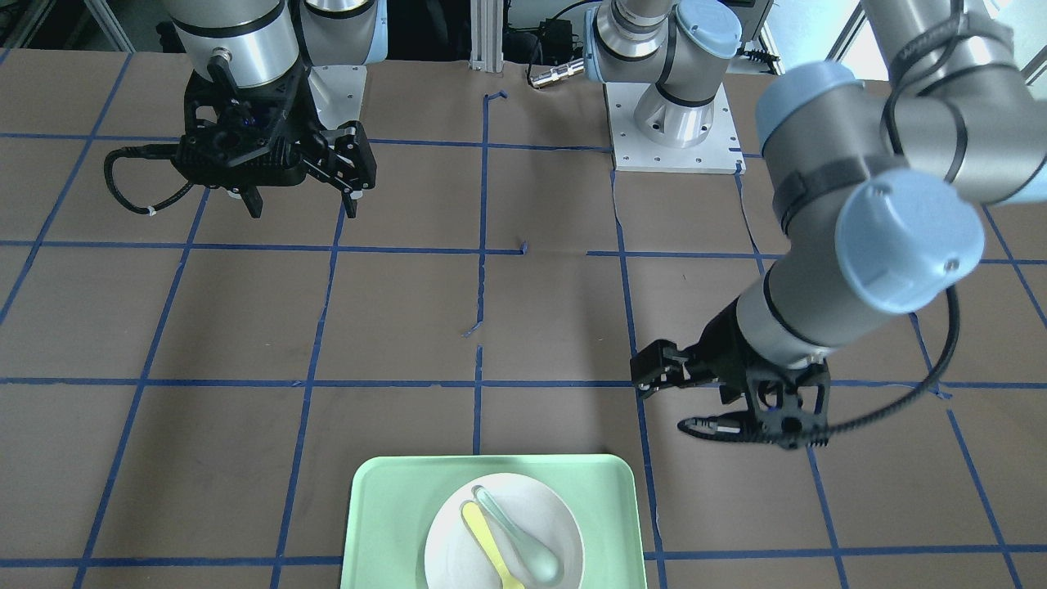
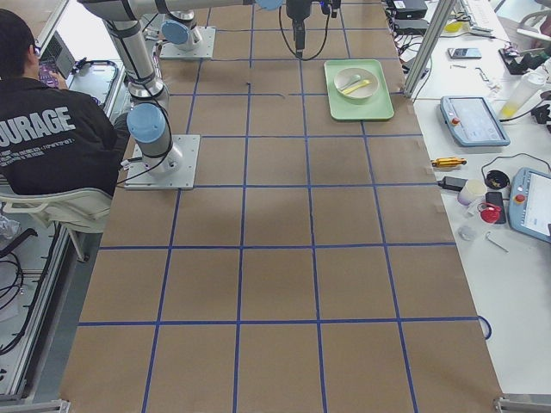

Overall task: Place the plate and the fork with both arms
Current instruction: 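Open the left gripper and lift it away from the plate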

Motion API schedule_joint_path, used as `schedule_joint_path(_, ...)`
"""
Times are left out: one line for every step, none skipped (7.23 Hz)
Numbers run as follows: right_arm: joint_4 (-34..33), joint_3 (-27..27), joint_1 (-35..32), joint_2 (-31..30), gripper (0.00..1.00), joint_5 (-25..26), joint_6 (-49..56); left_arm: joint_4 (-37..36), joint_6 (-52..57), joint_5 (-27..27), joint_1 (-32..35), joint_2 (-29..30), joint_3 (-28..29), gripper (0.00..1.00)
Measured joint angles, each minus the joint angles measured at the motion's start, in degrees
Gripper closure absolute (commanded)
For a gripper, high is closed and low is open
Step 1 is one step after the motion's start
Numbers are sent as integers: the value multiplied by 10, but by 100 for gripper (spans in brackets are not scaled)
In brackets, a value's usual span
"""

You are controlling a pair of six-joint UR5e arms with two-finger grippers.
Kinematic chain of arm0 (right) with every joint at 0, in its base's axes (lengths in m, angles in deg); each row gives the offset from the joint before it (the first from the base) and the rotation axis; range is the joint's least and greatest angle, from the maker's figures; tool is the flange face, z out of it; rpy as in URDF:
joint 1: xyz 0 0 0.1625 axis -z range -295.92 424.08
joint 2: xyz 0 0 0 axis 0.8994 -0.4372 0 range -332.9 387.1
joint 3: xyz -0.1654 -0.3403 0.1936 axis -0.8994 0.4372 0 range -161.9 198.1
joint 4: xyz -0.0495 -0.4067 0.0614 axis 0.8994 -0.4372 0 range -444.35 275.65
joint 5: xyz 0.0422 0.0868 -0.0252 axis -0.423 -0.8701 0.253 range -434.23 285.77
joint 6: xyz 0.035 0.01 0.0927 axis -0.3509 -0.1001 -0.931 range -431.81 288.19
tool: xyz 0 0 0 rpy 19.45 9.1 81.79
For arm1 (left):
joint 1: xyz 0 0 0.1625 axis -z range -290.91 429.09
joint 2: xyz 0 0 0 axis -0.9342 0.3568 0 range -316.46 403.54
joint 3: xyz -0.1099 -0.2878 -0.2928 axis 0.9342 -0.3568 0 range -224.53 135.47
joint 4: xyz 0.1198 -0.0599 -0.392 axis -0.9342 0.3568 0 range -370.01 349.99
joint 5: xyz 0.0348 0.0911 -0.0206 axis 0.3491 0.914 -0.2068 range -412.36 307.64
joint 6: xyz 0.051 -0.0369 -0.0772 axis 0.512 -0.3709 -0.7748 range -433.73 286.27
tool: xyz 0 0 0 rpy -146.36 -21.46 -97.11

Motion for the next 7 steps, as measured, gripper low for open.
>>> schedule_joint_path(0, 0, 0, 0, 0, 0, 0, 11, -18, 10, 6, -43, -21, 0)
schedule_joint_path(0, 0, 0, 0, 0, 0, 0, 13, -47, 25, 16, -76, -39, 0)
schedule_joint_path(0, 0, 0, 0, 0, 0, 0, 14, -66, 41, 29, -101, -53, 0)
schedule_joint_path(0, 0, 0, 0, 0, 0, 0, 19, -72, 50, 42, -123, -66, 0)
schedule_joint_path(0, 1, 0, 0, 0, 0, 0, 26, -73, 58, 54, -144, -87, 0)
schedule_joint_path(1, 1, 0, 0, 0, 0, 0, 28, -74, 66, 63, -163, -111, 0)
schedule_joint_path(1, 2, 0, -1, 0, -2, 0, 27, -77, 70, 67, -178, -127, 0)
